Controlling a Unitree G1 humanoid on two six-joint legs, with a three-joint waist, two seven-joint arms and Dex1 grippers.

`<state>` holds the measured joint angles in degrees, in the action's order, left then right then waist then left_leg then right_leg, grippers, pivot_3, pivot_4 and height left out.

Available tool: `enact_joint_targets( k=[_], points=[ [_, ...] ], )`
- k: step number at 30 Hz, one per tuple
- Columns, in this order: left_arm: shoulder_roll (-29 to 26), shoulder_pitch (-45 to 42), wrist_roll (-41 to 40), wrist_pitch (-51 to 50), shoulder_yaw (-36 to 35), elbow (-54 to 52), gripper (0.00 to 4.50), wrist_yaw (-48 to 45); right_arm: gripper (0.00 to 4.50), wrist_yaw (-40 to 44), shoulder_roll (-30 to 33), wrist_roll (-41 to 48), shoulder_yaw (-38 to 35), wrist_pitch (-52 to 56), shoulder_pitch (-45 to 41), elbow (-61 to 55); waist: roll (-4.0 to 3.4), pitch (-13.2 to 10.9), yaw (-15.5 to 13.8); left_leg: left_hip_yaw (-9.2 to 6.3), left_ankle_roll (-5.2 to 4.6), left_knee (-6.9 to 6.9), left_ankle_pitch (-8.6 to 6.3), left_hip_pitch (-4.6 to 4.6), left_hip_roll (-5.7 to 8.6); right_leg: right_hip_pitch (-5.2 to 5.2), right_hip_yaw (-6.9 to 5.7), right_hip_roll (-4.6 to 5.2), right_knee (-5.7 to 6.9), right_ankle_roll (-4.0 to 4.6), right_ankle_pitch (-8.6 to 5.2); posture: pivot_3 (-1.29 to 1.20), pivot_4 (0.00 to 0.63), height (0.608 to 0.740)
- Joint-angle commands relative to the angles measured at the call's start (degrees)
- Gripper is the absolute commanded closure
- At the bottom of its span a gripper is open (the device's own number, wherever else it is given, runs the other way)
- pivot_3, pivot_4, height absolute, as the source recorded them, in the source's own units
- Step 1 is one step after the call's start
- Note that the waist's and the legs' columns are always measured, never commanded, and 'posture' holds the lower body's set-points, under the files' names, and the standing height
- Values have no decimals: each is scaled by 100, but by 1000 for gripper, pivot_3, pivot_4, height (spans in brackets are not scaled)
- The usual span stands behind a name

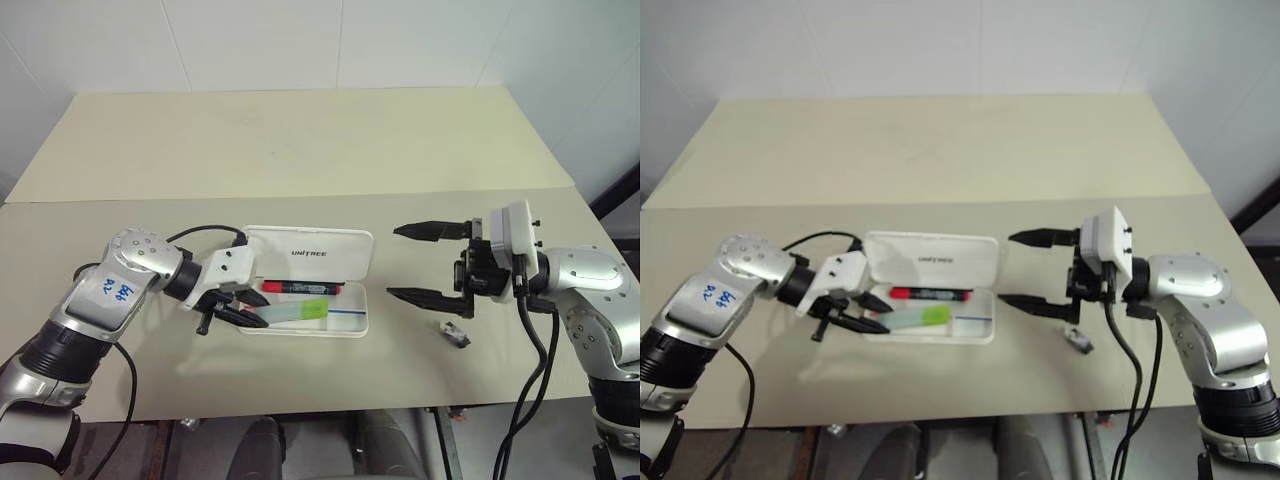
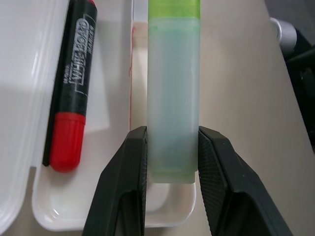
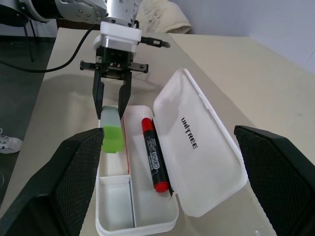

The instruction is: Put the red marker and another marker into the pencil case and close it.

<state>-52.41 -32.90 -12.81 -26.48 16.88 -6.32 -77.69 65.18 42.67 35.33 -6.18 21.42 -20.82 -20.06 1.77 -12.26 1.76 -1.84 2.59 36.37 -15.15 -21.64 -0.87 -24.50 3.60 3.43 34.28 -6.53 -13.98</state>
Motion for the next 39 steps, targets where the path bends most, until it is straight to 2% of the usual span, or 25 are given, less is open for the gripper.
enact_joint_targets(
  k=[1,15,23,24,25,32,33,34,39],
  points=[
    [-108,37,116,136,-45,-101,3449,-73,0,-48,91,128,-173,10,-20,-184,0,0,-1,0,0,0,0,0,0,0,0,0,0,-2,1,0,150,740],
    [-53,-91,550,551,-7,307,3449,-117,0,-143,-10,117,-81,-36,-61,-214,0,0,-5,0,0,0,0,0,0,0,0,0,3,-4,1,0,150,740],
    [16,-147,570,410,37,301,3449,-249,0,-179,-8,116,-88,-46,-20,-241,0,0,-9,0,-2,7,1,0,0,3,0,0,7,-3,1,0,150,740],
    [20,-149,571,391,38,295,2729,-262,0,-180,-10,111,-85,-54,-21,-233,0,0,-9,0,-2,8,1,0,0,3,0,0,7,-3,1,0,150,740],
    [40,-143,569,384,12,285,2537,-226,0,-182,-14,108,-84,-60,-23,-225,0,1,-9,0,-2,8,1,1,0,3,0,0,9,-4,2,0,150,740],
    [253,-140,376,435,-172,206,432,-178,0,-205,-84,80,-21,-91,-52,-189,0,1,-36,-4,-15,20,9,3,4,13,0,2,13,5,-3,0,150,740],
    [263,-150,330,394,-171,173,432,-223,0,-206,-94,77,-12,-93,-60,-182,1,0,-19,-5,-15,31,9,2,3,16,0,2,13,14,-6,0,150,740],
    [279,-151,295,373,-186,131,432,-227,0,-195,-96,74,-8,-99,-67,-166,1,0,-15,-4,-14,49,8,-4,2,16,0,1,13,65,-32,0,150,740],
    [277,-12,23,328,-395,-116,432,-171,0,-102,-70,35,47,-130,-147,-17,1,0,16,1,-15,62,6,-9,2,15,7,2,15,60,-29,0,150,740]
  ],
)
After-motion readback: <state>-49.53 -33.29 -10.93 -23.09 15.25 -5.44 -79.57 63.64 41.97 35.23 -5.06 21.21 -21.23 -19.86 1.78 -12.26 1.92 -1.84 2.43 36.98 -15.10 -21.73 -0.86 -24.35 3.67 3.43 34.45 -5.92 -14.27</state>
